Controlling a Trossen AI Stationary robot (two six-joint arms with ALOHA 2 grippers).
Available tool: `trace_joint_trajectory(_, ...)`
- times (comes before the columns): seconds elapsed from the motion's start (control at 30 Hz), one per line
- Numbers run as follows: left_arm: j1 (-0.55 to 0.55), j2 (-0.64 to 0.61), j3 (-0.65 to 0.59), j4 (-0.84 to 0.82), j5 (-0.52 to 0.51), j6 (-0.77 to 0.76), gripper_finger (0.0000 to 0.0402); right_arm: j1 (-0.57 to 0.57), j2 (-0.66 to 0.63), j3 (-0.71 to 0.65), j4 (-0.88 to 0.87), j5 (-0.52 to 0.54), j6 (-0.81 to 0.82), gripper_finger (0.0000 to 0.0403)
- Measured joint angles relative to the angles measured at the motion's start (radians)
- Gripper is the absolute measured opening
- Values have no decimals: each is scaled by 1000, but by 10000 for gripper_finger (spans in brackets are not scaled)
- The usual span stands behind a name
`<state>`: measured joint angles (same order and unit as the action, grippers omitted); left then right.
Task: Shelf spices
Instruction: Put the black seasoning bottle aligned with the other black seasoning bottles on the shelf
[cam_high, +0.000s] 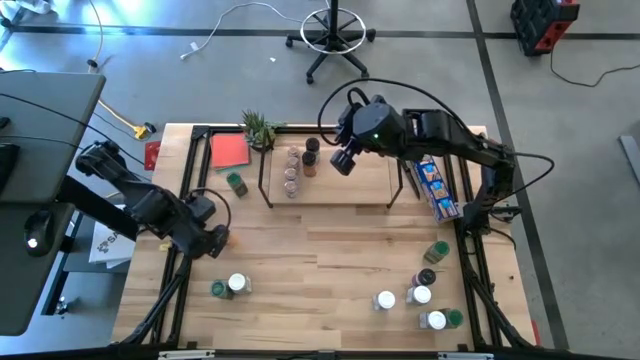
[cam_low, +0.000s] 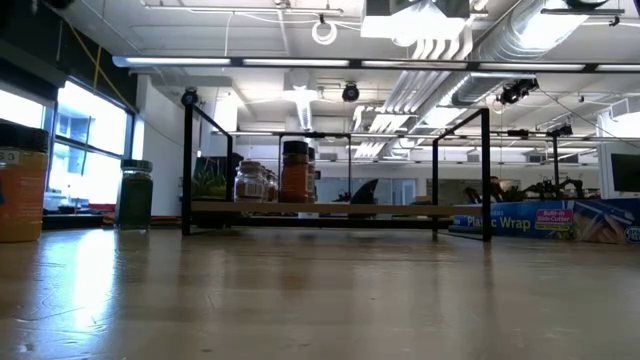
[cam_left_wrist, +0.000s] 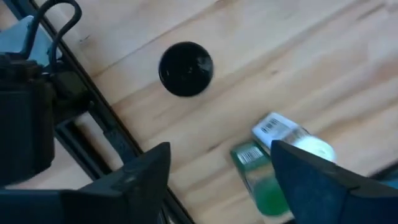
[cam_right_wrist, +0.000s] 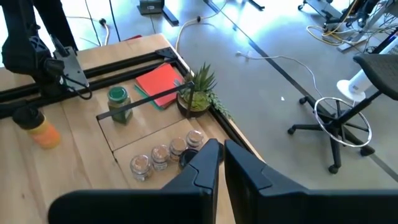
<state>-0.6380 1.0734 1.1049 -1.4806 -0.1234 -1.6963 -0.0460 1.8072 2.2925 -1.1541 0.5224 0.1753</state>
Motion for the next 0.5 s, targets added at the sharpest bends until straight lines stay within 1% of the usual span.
trace_joint_trajectory(0.1,18,-2,-101,54,13,15,292,0,0,0,0,0,4,19)
trace_joint_trajectory(0.23,41,-2,-202,155,2,33,295,3,0,0,0,-1,8,19)
trace_joint_trajectory(0.33,55,-3,-254,204,-29,34,295,8,0,0,-1,-2,28,19)
trace_joint_trajectory(0.5,85,-2,-312,203,-70,63,295,14,0,0,0,-2,45,19)
